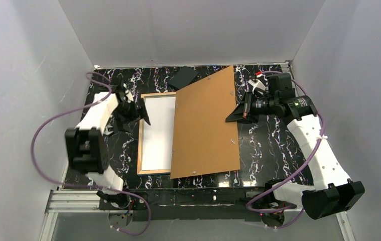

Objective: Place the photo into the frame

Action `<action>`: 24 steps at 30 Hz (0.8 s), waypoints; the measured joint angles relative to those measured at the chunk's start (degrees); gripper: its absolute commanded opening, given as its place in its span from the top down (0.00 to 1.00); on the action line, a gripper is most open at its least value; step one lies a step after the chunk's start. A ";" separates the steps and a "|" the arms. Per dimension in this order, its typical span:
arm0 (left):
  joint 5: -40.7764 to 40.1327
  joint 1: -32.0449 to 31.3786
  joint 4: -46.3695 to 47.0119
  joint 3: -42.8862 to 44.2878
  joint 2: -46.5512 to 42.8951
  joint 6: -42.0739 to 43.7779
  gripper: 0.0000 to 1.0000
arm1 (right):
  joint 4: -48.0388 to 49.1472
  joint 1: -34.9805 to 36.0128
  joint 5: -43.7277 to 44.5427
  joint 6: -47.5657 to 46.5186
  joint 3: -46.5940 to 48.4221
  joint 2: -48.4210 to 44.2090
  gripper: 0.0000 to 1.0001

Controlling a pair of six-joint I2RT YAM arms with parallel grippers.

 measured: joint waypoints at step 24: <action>17.86 0.28 -0.11 -24.50 -71.71 -14.49 0.02 | 21.05 5.14 -8.59 0.44 -5.46 11.32 0.99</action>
